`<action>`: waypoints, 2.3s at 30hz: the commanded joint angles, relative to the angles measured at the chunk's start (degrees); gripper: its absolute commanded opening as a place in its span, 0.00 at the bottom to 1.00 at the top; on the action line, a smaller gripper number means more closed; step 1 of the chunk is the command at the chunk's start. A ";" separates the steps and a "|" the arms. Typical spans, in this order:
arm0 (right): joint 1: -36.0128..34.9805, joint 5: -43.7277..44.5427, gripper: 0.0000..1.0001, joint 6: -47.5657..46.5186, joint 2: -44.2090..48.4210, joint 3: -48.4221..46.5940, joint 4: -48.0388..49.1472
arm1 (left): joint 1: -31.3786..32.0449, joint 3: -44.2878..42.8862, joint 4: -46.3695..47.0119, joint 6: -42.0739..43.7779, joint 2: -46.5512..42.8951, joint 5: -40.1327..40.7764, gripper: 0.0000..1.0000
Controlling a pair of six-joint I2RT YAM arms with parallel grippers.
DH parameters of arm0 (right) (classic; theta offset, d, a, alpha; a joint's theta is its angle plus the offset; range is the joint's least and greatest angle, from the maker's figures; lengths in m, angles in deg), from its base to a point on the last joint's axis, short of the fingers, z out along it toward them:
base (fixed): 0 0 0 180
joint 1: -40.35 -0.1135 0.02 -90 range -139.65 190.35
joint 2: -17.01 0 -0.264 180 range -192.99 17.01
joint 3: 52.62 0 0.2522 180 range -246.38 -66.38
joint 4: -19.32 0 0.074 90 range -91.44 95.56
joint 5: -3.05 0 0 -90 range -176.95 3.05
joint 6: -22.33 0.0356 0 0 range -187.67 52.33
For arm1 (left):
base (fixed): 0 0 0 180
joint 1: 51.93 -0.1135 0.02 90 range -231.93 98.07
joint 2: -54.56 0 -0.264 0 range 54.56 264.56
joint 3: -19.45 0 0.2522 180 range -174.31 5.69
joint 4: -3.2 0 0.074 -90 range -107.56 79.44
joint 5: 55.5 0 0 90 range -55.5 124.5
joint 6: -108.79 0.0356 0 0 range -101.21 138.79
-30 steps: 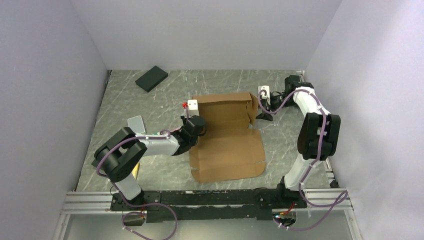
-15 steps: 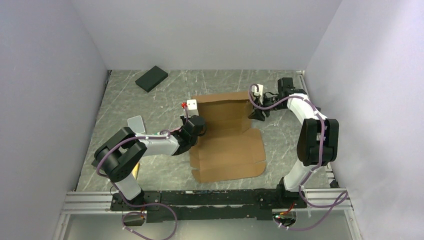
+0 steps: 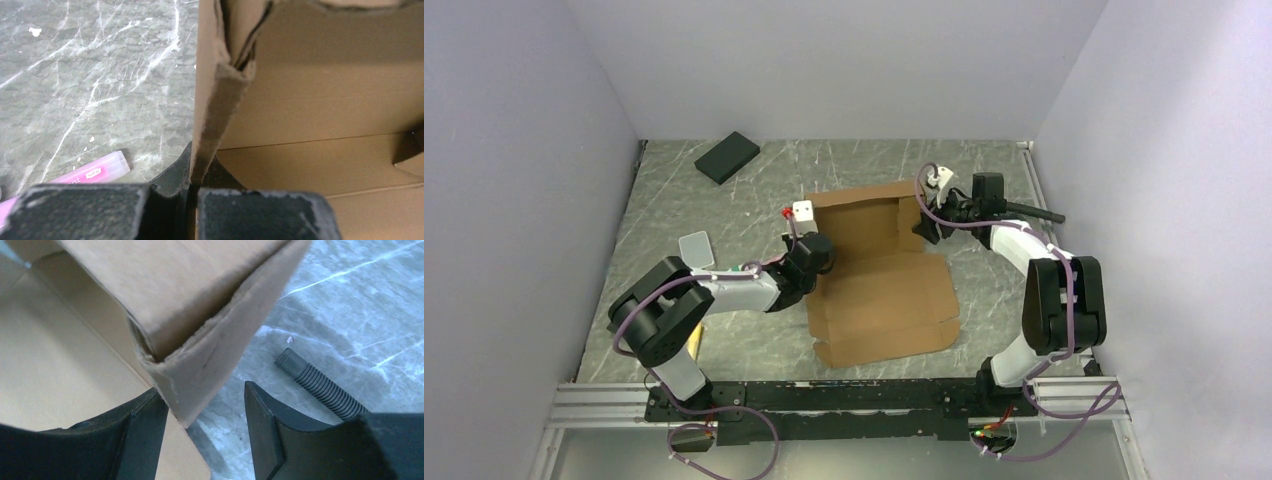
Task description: Fold the paper box
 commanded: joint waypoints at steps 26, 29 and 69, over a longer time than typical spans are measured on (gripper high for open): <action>-9.49 38.98 0.05 15.16 0.75 3.34 20.26 | 4.72 -11.49 -19.78 -19.78 -1.59 -5.47 0.00; -9.81 33.14 0.27 14.85 1.12 3.49 18.61 | 4.77 -13.59 -23.29 -21.30 -0.61 -4.82 0.00; -6.74 28.97 0.50 17.72 7.34 4.43 16.92 | 4.50 -14.65 -30.34 -25.89 -0.20 -1.98 0.00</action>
